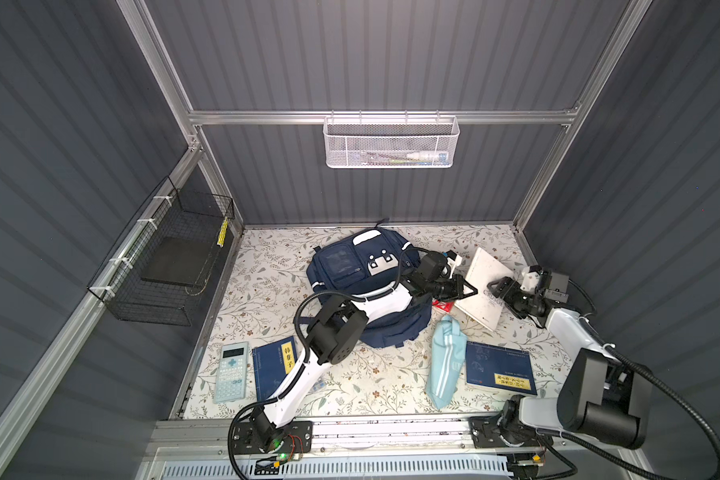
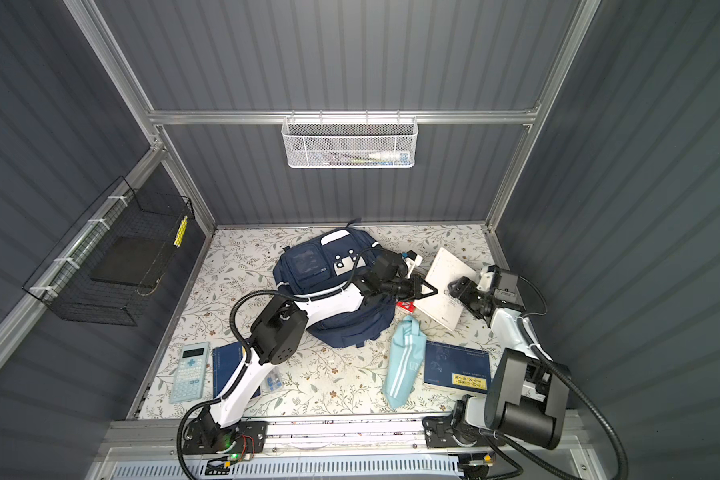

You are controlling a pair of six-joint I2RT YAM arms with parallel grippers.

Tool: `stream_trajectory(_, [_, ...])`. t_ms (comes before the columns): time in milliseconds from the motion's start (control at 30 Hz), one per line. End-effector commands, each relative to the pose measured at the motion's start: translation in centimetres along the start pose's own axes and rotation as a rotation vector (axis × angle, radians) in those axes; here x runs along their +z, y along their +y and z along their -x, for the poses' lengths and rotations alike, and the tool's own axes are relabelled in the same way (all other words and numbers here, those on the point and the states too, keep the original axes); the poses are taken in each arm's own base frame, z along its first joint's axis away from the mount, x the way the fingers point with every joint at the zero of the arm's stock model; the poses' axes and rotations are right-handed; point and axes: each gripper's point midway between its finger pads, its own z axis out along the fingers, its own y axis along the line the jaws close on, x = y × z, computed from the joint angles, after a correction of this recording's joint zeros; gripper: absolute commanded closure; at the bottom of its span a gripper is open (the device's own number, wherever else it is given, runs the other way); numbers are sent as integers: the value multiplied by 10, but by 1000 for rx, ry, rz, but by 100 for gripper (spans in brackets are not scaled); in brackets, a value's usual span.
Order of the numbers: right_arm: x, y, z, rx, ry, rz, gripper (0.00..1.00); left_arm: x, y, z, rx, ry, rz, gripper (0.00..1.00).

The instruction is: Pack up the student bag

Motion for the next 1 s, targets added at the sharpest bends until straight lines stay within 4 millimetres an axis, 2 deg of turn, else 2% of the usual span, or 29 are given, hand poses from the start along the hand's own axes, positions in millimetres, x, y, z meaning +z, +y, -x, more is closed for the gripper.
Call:
stream_trajectory(0, [-11,50,4,-60,-12,251,19,-56,-103,31,155,-102,-252,100])
stream_trajectory(167, [-16,88,0,-88,22,408,18,-93,-124,27,198,-161,-261,100])
stream_trajectory(233, [-16,95,-5,-118,34,383,16,-103,-120,27,208,-171,-231,100])
stream_trajectory(300, [-18,92,-7,-118,30,339,15,-114,-107,31,193,-213,-167,100])
stream_trajectory(367, [-20,94,-11,-123,37,349,15,-125,-102,32,196,-239,-140,100])
stream_trajectory(467, [-21,118,-22,-175,68,462,19,-128,-111,30,211,-228,-176,100])
stream_trajectory(500, [-19,129,-29,-207,97,498,21,-125,-99,20,179,-207,-182,100])
stream_trajectory(567, [-17,144,-40,-251,127,536,25,-125,-100,17,163,-200,-213,100])
stream_trajectory(633, [-17,150,-44,-265,134,559,32,-124,-92,16,145,-195,-198,100])
stream_trajectory(667, [-18,151,-46,-265,137,572,39,-124,-85,15,140,-195,-175,100])
stream_trajectory(700, [-19,153,-47,-269,139,585,50,-125,-78,14,133,-194,-146,100])
stream_trajectory(767, [-20,157,-49,-276,150,607,77,-124,-66,12,123,-188,-124,93])
stream_trajectory(800, [-21,160,-52,-286,157,619,87,-122,-58,9,110,-175,-102,89])
stream_trajectory(867, [-21,162,-56,-299,165,623,91,-117,-40,3,87,-147,-58,83])
stream_trajectory(900, [-20,162,-57,-299,165,616,94,-115,-30,0,69,-134,-30,76])
stream_trajectory(933, [-20,161,-57,-298,161,613,100,-116,-20,-1,53,-128,-3,62])
stream_trajectory(967, [-19,159,-57,-295,158,603,100,-118,-7,-2,39,-129,47,42])
